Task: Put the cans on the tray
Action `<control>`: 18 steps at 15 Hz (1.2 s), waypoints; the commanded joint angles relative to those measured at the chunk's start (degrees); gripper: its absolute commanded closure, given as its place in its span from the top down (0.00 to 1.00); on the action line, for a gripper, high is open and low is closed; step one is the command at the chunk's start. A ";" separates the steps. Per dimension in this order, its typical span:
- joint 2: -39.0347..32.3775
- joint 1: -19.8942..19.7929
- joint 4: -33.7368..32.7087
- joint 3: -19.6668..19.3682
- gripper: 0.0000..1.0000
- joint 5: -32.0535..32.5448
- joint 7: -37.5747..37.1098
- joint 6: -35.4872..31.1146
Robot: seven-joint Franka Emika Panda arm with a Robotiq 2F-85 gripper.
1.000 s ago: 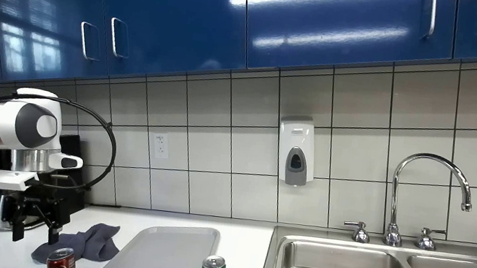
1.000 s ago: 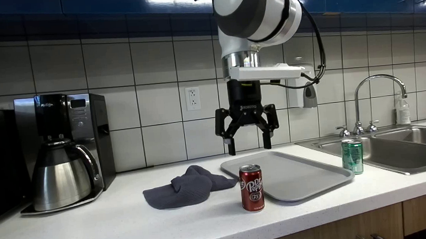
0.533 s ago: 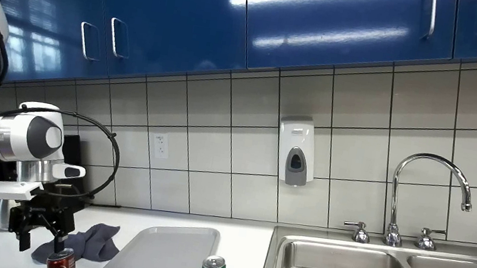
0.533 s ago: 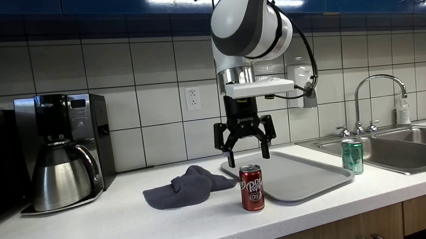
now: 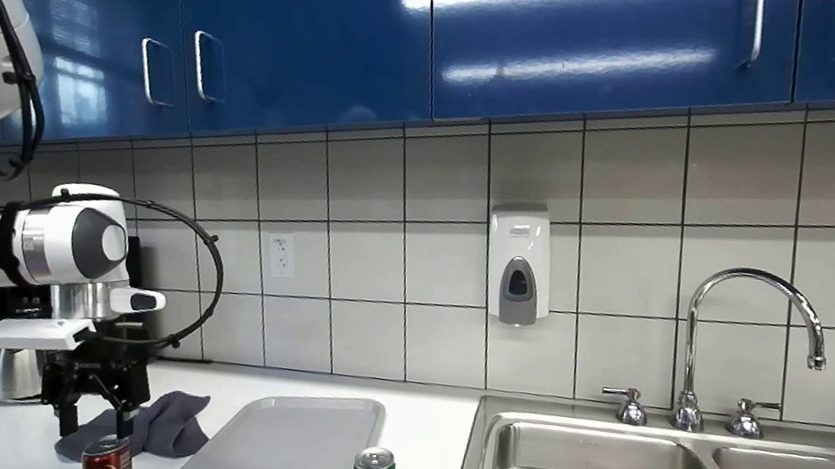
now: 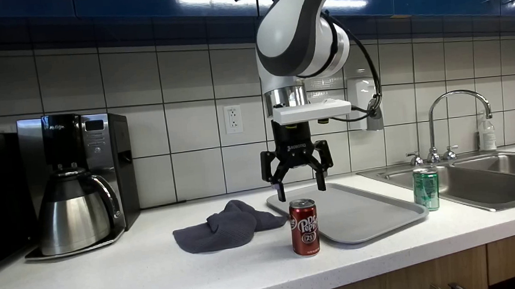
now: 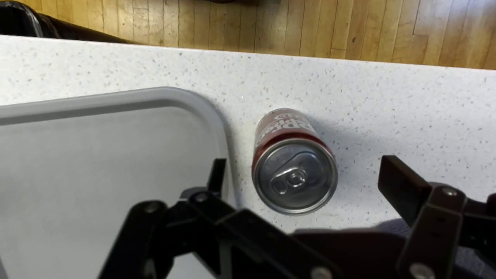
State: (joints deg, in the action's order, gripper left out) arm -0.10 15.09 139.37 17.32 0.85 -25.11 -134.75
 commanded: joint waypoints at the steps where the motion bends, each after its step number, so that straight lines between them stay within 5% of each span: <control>1: -1.49 0.12 -1.46 -0.99 1.00 2.04 -2.10 -0.35; 18: -5.13 0.97 -1.31 -2.00 1.00 2.57 -3.31 -4.36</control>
State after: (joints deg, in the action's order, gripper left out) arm -4.02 15.19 138.78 15.94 1.68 -26.32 -138.15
